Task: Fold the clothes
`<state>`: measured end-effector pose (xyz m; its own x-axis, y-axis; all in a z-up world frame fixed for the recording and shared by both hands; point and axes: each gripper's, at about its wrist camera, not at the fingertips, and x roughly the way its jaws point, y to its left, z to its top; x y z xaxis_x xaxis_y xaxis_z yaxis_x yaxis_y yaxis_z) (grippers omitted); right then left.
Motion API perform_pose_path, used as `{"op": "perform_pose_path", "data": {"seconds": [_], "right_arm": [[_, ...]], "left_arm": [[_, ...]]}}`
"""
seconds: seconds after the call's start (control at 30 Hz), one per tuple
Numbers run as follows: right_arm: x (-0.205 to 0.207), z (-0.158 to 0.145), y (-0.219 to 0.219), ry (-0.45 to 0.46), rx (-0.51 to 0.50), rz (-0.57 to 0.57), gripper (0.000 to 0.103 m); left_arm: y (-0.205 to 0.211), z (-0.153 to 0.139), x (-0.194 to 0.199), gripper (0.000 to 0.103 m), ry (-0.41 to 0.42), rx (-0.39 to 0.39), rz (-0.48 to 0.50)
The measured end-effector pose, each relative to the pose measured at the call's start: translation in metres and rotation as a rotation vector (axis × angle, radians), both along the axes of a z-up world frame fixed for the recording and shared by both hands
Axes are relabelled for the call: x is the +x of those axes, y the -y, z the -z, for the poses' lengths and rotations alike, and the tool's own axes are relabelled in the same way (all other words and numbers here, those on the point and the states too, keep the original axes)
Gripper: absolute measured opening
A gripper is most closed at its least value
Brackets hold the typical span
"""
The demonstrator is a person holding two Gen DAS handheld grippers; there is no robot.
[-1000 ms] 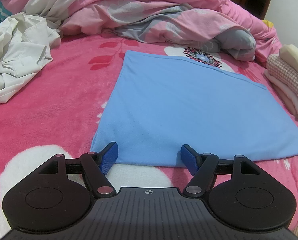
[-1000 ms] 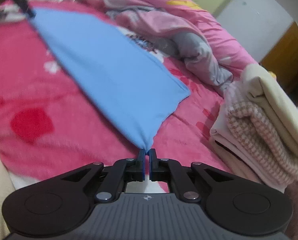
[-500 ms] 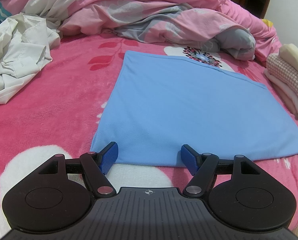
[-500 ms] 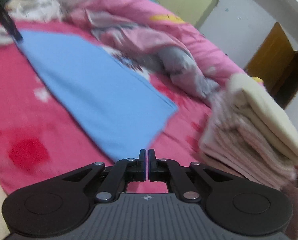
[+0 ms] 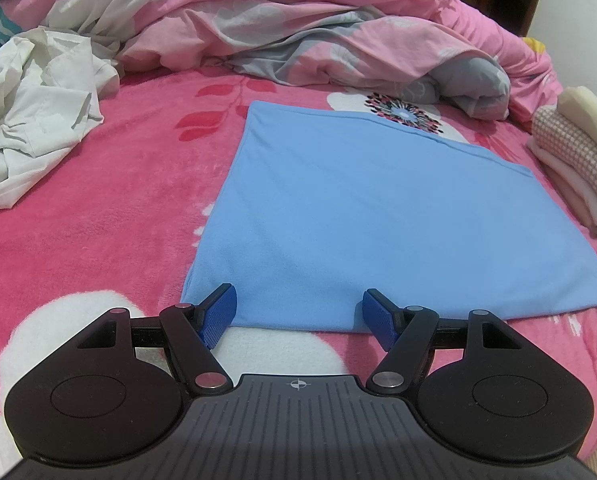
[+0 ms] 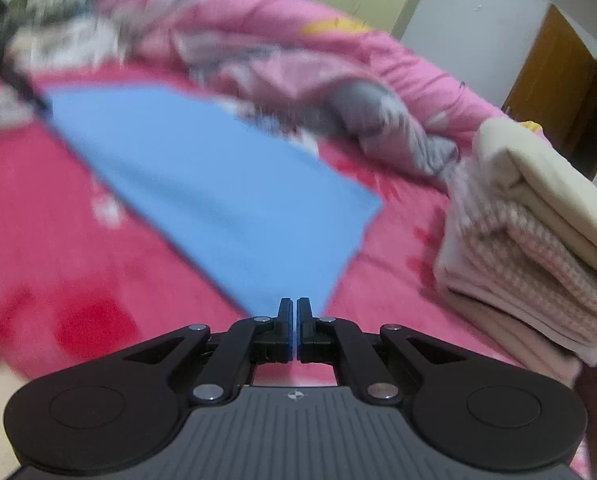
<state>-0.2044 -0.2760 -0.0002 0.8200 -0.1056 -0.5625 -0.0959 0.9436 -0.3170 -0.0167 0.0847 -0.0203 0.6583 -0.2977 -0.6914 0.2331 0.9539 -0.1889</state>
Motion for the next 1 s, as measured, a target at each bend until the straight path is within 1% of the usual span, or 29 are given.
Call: {"op": "perform_pose_path", "data": {"seconds": [0.07,0.13,0.2,0.3,0.33,0.43,0.5,0.57,0.6,0.63,0.7,0.77,0.8,0.9,1.0], "right_arm": [[0.008,-0.007,-0.003,0.028,0.091,0.0,0.001],[0.016,-0.006,-0.005,0.025,0.173,0.005,0.001],[0.024,0.004,-0.003,-0.018,0.232,0.033,0.001],[0.024,0.022,0.002,-0.088,0.277,0.099,0.001],[0.018,0.021,0.004,-0.084,0.296,0.113,0.001],[0.007,0.008,0.006,-0.105,0.317,0.191,0.002],[0.01,-0.006,0.002,-0.089,0.365,0.218,0.002],[0.02,-0.02,-0.008,-0.043,0.482,0.175,0.002],[0.028,-0.024,-0.016,-0.028,0.527,0.133,0.003],[0.038,-0.026,-0.027,-0.024,0.551,0.092,0.003],[0.059,-0.022,-0.05,-0.047,0.542,0.038,0.003],[0.079,-0.007,-0.064,-0.106,0.536,0.032,0.003],[0.083,0.002,-0.066,-0.141,0.54,0.053,0.003],[0.078,0.017,-0.064,-0.188,0.552,0.113,0.003],[0.068,0.004,-0.069,-0.211,0.527,0.113,0.004]], "left_arm": [[-0.002,-0.002,-0.001,0.07,-0.003,-0.004,-0.002],[-0.004,-0.003,-0.001,0.07,-0.006,-0.005,-0.003],[-0.005,-0.003,-0.002,0.07,-0.007,-0.004,0.0],[-0.007,-0.003,-0.002,0.07,-0.007,-0.013,0.007],[-0.008,-0.003,-0.002,0.07,-0.008,-0.017,0.009],[-0.01,-0.004,-0.001,0.07,-0.008,-0.018,0.019],[-0.011,-0.004,-0.003,0.07,-0.008,-0.02,0.025],[-0.013,-0.004,-0.003,0.07,-0.008,-0.029,0.023],[-0.013,-0.004,-0.003,0.07,-0.008,-0.034,0.021],[-0.013,-0.004,-0.004,0.07,-0.009,-0.036,0.018],[-0.013,-0.006,-0.004,0.07,-0.009,-0.032,0.017],[-0.016,-0.008,-0.005,0.07,-0.009,-0.032,0.008],[-0.018,-0.008,-0.006,0.07,-0.01,-0.036,0.004],[-0.025,-0.008,-0.006,0.07,-0.011,-0.051,0.0],[-0.03,-0.008,-0.006,0.07,-0.013,-0.068,0.005]]}}
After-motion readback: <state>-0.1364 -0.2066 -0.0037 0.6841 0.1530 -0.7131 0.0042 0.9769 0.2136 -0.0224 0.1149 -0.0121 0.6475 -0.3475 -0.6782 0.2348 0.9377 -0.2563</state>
